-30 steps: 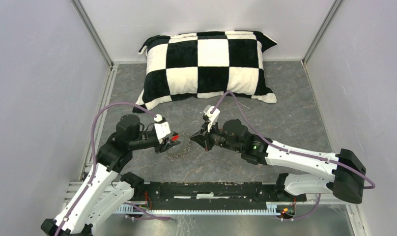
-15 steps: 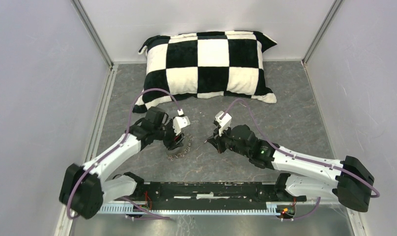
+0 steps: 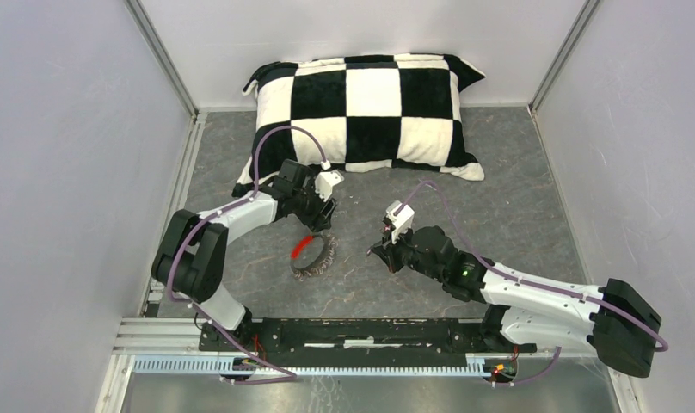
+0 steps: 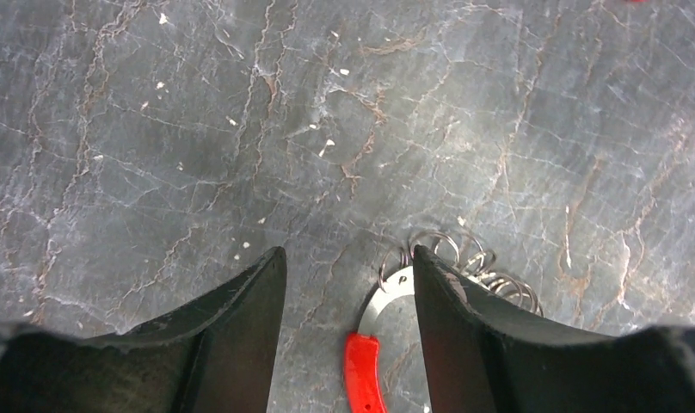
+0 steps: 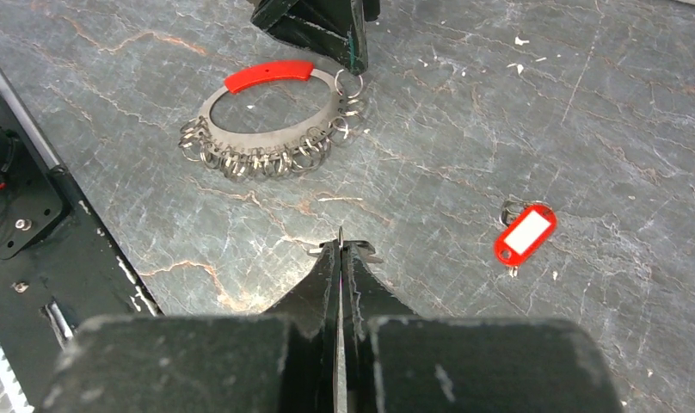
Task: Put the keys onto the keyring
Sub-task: Pick up the keyring from the center of the board.
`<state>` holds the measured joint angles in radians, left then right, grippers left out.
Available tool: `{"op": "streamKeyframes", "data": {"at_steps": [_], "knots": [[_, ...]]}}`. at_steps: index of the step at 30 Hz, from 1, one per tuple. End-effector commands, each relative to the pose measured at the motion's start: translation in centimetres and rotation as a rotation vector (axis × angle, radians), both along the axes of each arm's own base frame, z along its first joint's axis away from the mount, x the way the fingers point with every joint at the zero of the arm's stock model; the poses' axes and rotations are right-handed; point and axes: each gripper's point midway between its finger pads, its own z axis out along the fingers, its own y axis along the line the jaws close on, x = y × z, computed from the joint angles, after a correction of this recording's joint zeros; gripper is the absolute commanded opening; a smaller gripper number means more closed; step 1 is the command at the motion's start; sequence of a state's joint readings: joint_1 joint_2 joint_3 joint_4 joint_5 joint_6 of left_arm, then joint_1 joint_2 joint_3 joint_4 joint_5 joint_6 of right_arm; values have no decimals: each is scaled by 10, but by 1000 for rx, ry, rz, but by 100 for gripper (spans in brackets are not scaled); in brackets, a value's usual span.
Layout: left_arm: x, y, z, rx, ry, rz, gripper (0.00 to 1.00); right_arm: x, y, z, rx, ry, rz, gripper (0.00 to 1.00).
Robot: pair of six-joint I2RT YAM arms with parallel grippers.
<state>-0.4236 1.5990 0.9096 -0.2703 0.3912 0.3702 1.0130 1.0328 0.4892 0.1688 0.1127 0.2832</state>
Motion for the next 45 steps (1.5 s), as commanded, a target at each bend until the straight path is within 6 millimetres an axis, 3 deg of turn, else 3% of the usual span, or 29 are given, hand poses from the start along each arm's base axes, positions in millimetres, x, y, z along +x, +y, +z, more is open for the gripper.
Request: {"op": "streamKeyframes", "data": {"at_steps": [1,8,18,29,33,36,41,45], "knots": [[13,-5,-1,-22,19,65,62,6,1,16,71,-36,-14,0],[-6,-2,-13,-11,109,48,55,12,-4,19,82,-39,-16,0],[-22,-5,-14,-50,179,38,44,16,-6,17,80,-30,-20,0],[-23,-6,-22,-51,187,29,33,19,-8,21,84,-37,-29,0],[-23,-7,-22,-54,191,25,20,21,-10,22,84,-38,-36,0],[-20,-10,-19,-72,179,19,3,22,-10,21,79,-38,-35,0],[-18,-23,2,-133,166,-46,2,24,-13,18,70,-34,-41,0],[-24,-33,33,-186,153,-157,2,25,-18,16,65,-32,-51,0]]}}
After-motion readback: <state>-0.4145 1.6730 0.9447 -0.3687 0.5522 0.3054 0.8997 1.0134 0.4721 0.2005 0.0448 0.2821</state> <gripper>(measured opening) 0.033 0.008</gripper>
